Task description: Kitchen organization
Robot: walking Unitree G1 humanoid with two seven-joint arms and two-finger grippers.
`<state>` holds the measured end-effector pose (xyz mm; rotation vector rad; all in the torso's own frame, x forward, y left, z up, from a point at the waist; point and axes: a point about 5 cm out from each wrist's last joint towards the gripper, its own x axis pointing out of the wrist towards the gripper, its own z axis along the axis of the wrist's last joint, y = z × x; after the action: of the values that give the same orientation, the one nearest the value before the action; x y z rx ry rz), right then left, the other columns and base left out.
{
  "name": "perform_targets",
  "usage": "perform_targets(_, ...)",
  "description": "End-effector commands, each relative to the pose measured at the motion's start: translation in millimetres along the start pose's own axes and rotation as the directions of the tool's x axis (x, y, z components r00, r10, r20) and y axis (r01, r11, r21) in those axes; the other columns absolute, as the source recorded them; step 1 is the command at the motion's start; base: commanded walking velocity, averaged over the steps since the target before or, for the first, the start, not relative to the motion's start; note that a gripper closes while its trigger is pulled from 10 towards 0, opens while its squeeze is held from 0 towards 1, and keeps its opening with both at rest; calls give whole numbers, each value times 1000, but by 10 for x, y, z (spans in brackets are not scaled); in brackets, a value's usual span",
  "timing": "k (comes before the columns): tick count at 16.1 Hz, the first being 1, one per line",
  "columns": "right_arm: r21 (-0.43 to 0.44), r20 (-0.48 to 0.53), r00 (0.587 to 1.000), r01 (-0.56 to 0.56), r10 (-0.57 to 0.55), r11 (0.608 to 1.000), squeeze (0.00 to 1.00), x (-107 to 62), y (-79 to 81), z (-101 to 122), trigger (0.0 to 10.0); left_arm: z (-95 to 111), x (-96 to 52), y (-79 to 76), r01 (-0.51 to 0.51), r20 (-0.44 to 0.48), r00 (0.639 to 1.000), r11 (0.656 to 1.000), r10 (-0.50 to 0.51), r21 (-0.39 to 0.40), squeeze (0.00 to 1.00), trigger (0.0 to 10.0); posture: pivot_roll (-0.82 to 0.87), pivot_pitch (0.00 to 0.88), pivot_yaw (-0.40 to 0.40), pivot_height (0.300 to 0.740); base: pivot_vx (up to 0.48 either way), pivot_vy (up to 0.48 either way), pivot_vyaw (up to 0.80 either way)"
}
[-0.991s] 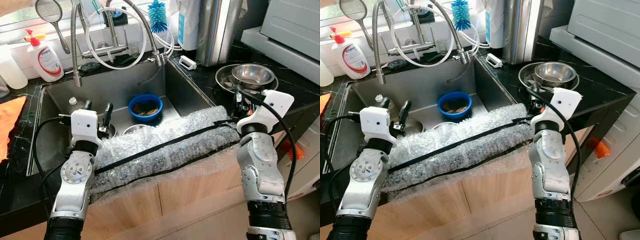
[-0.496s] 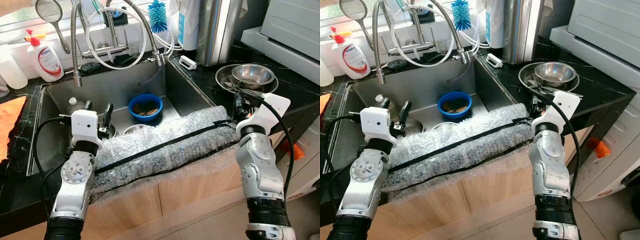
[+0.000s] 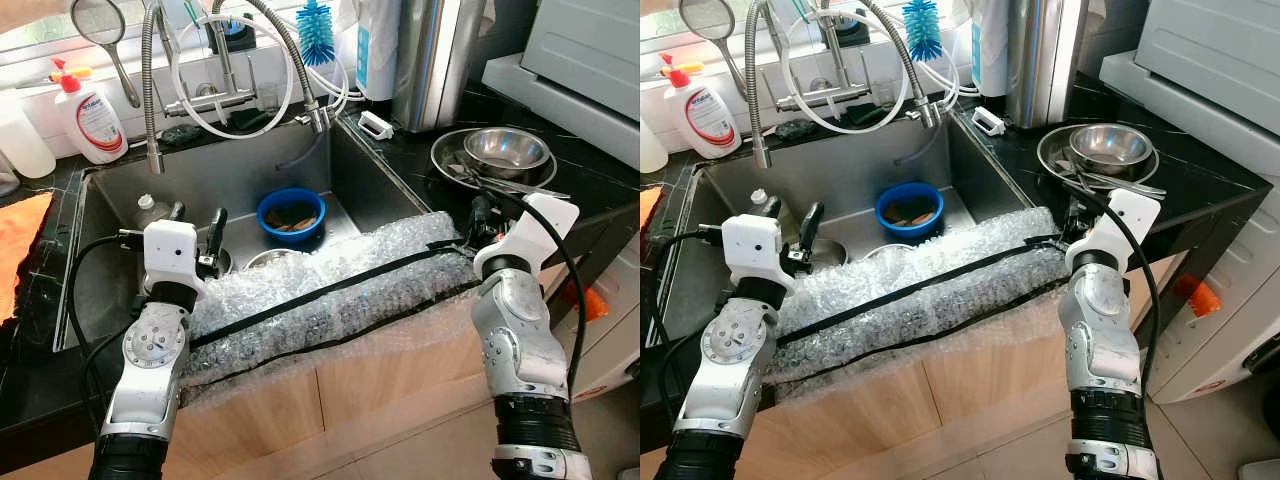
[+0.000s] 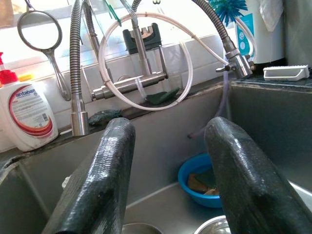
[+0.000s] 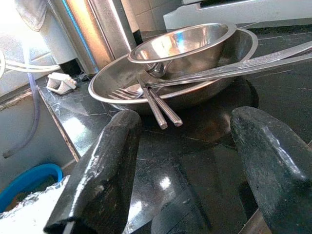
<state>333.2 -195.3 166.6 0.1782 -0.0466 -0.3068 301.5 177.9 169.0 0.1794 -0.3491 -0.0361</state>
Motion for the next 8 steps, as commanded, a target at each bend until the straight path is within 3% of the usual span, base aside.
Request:
perform_targets(1, 13, -6, 1000, -6, 6, 1000, 0, 23, 41, 18, 7569, 9, 23, 0, 10, 4, 1000, 1000, -10, 12, 0, 10000, -126, 0, 88, 740, 0, 0, 0)
perform_targets(2, 11, -6, 1000, -2, 2, 1000, 0, 29, 38, 25, 3490, 11, 25, 0, 10, 5, 1000, 1000, -10, 12, 0, 10000, -126, 0, 87, 740, 0, 0, 0)
perform_targets(3, 12, -2, 1000, -2, 2, 1000, 0, 33, 39, 33, 9059, 12, 24, -2, 10, 6, 1000, 1000, -10, 12, 0, 10000, -124, 0, 87, 740, 0, 0, 0)
perform_targets(4, 12, -1, 1000, -3, 3, 1000, 0, 34, 42, 36, 9059, 11, 23, -2, 10, 6, 1000, 1000, -10, 11, 0, 10000, -125, 0, 87, 740, 0, 0, 0)
perform_targets(5, 12, 1, 1000, -5, 5, 1000, 0, 37, 50, 43, 10000, 11, 23, -1, 10, 6, 1000, 1000, -10, 11, 0, 10000, -125, 0, 87, 740, 0, 0, 0)
perform_targets(8, 14, 4, 1000, -5, 5, 1000, 0, 46, 54, 54, 10000, 13, 23, -1, 7, 7, 1000, 1000, -7, 11, 0, 10000, -123, 0, 86, 740, 0, 0, 0)
